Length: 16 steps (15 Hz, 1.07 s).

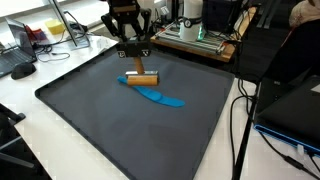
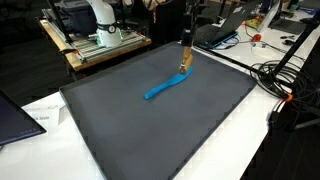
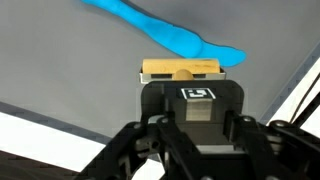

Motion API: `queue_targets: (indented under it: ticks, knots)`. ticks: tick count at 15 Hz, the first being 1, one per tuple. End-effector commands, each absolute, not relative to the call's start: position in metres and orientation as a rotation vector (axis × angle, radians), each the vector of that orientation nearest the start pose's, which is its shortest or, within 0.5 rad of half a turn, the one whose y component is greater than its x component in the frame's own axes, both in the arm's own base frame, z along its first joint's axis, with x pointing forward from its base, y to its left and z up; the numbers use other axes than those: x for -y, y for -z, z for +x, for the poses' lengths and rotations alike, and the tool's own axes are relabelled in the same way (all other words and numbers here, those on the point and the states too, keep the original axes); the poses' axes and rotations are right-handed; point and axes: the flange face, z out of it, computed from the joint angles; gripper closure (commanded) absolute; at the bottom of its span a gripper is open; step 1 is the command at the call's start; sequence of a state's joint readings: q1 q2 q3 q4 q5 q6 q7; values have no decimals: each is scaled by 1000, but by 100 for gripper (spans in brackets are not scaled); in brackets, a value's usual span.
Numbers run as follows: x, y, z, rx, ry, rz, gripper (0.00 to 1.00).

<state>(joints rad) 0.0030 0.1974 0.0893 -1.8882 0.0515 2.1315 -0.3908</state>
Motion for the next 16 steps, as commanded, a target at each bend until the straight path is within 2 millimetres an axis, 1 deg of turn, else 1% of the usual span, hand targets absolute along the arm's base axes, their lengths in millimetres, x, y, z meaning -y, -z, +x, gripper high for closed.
queue_targets:
  ticks: [1,4,6,11,16]
  knots:
    - [-62,-418,621,574,27,-3079,78]
    - [-59,-418,629,447,-7,-3113,78]
    - [-50,-416,634,353,-37,-3120,78]
    - [-20,-407,645,159,-105,-3120,78]
    - [16,-399,651,58,-111,-3111,78]
